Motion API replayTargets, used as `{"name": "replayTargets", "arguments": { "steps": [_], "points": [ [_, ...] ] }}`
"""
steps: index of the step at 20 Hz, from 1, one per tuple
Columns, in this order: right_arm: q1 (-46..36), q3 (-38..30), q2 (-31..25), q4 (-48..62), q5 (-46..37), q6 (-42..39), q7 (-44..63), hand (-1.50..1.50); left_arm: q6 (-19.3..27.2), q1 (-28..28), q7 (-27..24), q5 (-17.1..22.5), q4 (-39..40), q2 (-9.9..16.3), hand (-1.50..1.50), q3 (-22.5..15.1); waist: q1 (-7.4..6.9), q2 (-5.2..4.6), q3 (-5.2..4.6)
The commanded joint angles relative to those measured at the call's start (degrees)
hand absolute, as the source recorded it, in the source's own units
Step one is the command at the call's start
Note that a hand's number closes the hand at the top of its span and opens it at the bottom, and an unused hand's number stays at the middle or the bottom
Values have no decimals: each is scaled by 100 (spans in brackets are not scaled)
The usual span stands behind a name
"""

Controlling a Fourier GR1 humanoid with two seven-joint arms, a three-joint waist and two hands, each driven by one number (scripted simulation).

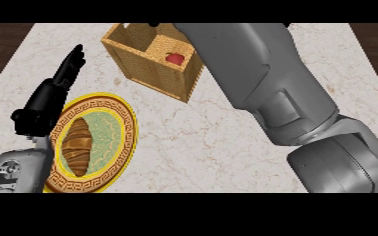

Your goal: Pick the bell pepper from the placemat and place it in the basket

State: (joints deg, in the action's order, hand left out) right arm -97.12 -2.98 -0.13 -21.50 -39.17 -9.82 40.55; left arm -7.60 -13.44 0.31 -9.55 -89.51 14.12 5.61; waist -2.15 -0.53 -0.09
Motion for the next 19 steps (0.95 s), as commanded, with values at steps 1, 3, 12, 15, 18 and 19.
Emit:
{"name": "replayTargets", "arguments": {
  "steps": [1,3,12,15,18,19],
  "points": [
    [67,-128,12,-72,160,489,-225,-150,-140,-72,218,129,-150,134,0,117,-3,7,3],
    [36,-406,-29,-73,200,1102,-345,-150,-86,-36,-61,55,73,32,0,35,-76,-57,-3],
    [655,-1090,-413,-886,432,3440,-300,-150,-30,83,23,99,-37,50,0,168,135,33,10],
    [743,-1089,-652,-1141,383,3499,-61,-150,-31,106,58,98,-94,102,0,227,213,76,10],
    [1171,-1304,-997,-1460,535,3697,-314,-150,34,116,-78,-45,92,77,0,173,266,67,11],
    [1453,-1353,-1201,-1581,629,3504,-531,-150,-115,378,-217,94,-2,157,0,260,247,73,12]
  ]
}}
